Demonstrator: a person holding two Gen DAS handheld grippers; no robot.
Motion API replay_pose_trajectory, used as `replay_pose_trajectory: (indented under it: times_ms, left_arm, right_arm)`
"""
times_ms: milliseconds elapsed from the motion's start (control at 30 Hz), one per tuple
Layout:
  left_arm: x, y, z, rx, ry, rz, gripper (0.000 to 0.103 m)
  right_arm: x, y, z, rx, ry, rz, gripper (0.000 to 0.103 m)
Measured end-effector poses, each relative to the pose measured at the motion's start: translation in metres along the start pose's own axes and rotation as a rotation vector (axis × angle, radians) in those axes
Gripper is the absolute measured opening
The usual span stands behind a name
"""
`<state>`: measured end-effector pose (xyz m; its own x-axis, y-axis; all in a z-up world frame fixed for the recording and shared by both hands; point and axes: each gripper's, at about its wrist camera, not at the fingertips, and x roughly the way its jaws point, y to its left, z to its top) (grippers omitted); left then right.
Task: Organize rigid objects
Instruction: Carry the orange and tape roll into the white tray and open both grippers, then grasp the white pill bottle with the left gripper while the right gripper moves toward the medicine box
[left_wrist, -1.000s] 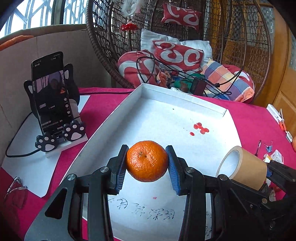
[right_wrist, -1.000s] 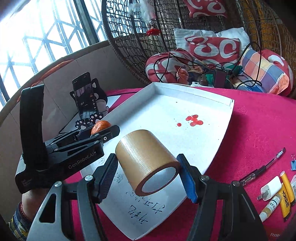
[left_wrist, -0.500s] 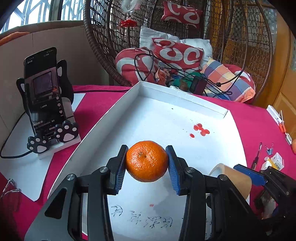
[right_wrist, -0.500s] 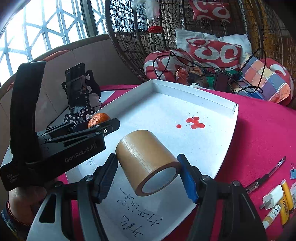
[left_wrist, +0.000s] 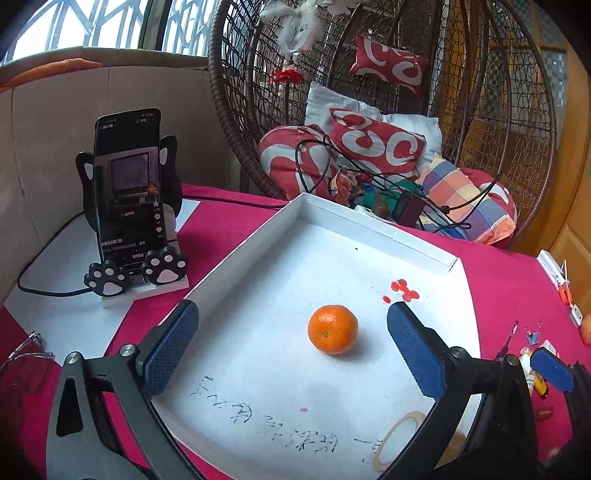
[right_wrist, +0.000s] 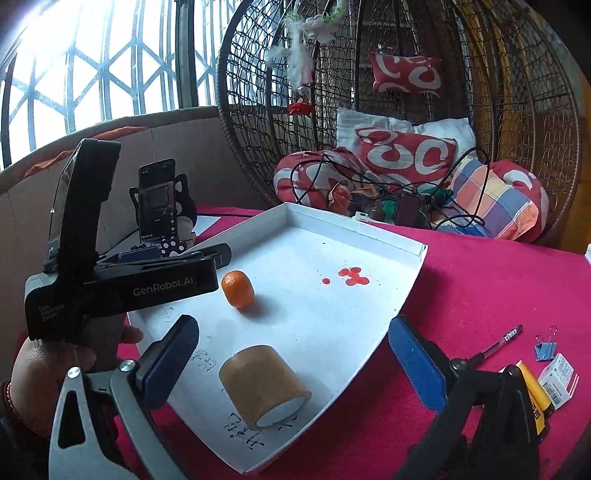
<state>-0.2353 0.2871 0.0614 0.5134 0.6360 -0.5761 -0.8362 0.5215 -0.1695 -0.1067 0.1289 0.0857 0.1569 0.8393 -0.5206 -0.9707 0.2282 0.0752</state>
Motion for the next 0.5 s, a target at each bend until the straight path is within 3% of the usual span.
replay_pose_trajectory:
  times_ms: [367, 500]
  left_arm:
    - [-0.045, -0.023, -0.014, 0.024, -0.084, -0.08, 0.103]
    - [-0.053, -0.039, -0.021, 0.065, -0.092, -0.171, 0.103]
  right_arm:
    - [-0.035, -0.032, -0.006, 0.102, -0.053, -0.031, 0.103]
    - [-0.049, -0.059, -0.01, 0.183, -0.081, -0.066, 0.103]
